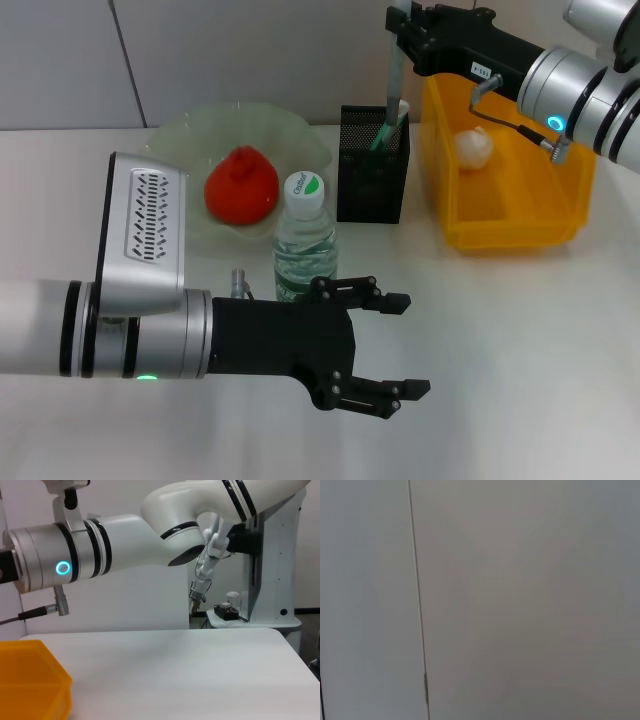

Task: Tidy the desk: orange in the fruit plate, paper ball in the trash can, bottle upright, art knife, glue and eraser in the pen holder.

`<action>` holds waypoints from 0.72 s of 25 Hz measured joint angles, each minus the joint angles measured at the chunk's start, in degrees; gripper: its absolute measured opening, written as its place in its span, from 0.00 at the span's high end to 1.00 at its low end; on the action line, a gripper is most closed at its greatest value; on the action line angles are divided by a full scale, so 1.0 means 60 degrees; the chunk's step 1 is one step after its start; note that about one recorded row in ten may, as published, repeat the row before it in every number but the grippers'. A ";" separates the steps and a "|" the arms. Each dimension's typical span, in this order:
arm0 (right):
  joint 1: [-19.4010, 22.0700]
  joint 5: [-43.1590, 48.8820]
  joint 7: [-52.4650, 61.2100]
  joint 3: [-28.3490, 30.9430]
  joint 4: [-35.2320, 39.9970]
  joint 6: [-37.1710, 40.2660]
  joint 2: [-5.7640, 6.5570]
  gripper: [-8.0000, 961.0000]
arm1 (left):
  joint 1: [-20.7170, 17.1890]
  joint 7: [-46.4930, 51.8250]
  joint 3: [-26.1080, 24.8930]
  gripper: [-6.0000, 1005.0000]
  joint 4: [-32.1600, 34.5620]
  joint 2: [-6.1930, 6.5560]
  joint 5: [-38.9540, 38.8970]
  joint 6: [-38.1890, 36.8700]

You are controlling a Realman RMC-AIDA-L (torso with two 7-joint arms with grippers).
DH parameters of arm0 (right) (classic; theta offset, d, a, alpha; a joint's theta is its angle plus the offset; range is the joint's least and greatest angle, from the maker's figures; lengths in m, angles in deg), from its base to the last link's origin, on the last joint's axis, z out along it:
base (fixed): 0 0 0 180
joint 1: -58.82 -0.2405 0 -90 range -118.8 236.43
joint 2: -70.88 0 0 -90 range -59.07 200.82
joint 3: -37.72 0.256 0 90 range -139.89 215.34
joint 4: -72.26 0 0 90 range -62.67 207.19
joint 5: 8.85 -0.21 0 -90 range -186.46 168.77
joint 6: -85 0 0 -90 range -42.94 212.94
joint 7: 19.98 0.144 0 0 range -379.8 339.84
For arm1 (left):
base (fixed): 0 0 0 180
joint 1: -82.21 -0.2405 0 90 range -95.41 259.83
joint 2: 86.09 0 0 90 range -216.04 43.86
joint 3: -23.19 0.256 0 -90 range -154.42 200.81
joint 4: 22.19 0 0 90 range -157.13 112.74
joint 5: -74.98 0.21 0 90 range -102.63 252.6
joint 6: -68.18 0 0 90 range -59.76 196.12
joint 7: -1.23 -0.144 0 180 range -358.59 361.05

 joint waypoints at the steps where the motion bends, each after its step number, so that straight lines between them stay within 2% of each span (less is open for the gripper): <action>1: 0.0000 -0.0001 0.0000 0.0000 -0.0013 -0.0002 -0.0001 0.81 | 0.0008 0.0000 0.0000 0.15 0.0000 0.0000 0.0000 0.0000; 11: -0.0001 -0.0047 -0.0025 -0.0009 -0.0112 0.0069 -0.0015 0.77 | 0.0054 0.0000 -0.0001 0.15 -0.0036 0.0000 0.0000 0.0001; 18: 0.0073 -0.0543 -0.0244 -0.0022 -0.0181 0.0292 -0.0015 0.50 | 0.0059 0.0000 0.0000 0.15 -0.0045 0.0000 0.0000 0.0002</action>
